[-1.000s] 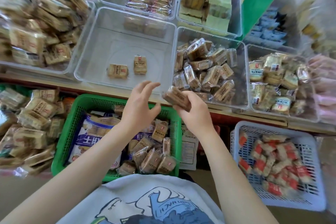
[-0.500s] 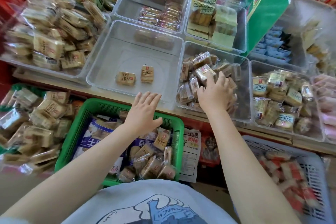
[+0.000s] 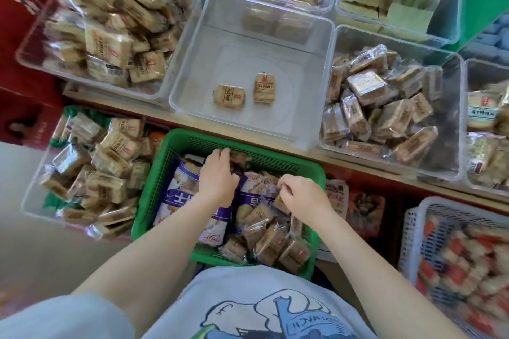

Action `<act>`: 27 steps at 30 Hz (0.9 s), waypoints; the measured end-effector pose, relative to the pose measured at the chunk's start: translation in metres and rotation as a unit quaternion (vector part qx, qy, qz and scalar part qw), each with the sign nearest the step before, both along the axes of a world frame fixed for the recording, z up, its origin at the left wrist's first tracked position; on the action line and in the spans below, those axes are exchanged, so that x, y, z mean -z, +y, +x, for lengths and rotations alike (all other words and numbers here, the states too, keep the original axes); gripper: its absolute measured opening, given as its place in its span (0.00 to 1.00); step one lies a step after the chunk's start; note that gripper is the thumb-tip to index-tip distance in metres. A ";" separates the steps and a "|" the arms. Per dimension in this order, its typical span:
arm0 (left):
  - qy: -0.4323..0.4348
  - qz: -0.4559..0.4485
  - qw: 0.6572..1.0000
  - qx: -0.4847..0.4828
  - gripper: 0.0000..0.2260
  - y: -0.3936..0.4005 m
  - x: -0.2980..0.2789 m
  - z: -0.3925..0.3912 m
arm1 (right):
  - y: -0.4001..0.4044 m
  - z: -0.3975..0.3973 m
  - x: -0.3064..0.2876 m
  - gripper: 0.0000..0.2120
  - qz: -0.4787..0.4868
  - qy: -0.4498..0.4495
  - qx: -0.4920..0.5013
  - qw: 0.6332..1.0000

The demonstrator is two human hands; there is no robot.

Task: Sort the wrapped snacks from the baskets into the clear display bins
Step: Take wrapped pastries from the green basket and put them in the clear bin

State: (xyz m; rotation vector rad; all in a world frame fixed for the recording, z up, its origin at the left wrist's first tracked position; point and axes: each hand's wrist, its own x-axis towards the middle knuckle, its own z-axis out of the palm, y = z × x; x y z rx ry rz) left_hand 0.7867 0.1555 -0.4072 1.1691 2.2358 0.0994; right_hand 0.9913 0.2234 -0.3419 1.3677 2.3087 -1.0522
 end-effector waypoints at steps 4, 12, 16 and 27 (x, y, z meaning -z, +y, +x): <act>0.020 0.009 1.000 0.010 0.24 0.019 0.016 -0.003 | -0.004 0.002 0.009 0.12 -0.016 -0.020 0.008 1.000; 0.051 0.041 0.994 0.082 0.20 0.017 0.026 0.005 | -0.024 0.003 0.017 0.11 -0.043 -0.016 0.044 0.998; 0.057 0.075 0.990 0.103 0.21 0.015 0.023 0.009 | -0.032 0.001 0.016 0.11 -0.048 -0.024 0.046 0.998; 0.096 0.048 0.991 0.082 0.12 0.014 0.009 0.011 | -0.041 0.008 0.008 0.12 -0.032 -0.015 0.056 0.998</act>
